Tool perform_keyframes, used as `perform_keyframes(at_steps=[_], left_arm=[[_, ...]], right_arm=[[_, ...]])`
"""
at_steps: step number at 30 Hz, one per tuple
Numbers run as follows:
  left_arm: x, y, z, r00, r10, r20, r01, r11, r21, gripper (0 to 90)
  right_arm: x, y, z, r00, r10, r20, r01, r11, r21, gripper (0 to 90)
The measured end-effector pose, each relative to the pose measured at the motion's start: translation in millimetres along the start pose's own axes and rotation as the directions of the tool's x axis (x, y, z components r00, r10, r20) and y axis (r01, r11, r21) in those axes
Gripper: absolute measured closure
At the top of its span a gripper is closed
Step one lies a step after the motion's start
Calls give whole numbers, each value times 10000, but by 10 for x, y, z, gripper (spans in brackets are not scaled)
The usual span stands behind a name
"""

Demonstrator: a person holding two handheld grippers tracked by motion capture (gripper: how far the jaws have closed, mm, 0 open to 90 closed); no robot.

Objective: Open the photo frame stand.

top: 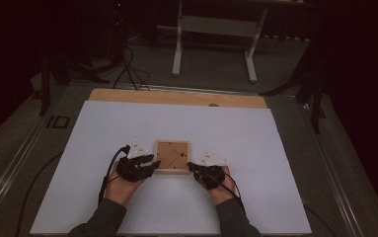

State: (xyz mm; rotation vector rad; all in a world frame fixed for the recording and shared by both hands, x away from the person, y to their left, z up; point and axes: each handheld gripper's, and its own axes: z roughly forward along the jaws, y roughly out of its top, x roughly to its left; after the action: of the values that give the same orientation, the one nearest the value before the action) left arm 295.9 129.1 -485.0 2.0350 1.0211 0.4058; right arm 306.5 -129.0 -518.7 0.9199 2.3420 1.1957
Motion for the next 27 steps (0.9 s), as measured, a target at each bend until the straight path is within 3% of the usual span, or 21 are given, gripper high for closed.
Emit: perform_keyframes(at_steps=[8,13,27], left_arm=[[-52,122,155,9967,802,-111,-796,9958,459,514],[-52,157,258,9960,892,66,-895,9927,806,506],[-69,185,420,9945,1047,60,-1044,9827,1528,503]], right_arm=[[21,-2,22,10000,-51,-44,52,10000,27,898],[23,-12,19,10000,24,-76,-24,10000,-25,898],[20,-12,22,10000,-2,-99,1,10000,-30,898]])
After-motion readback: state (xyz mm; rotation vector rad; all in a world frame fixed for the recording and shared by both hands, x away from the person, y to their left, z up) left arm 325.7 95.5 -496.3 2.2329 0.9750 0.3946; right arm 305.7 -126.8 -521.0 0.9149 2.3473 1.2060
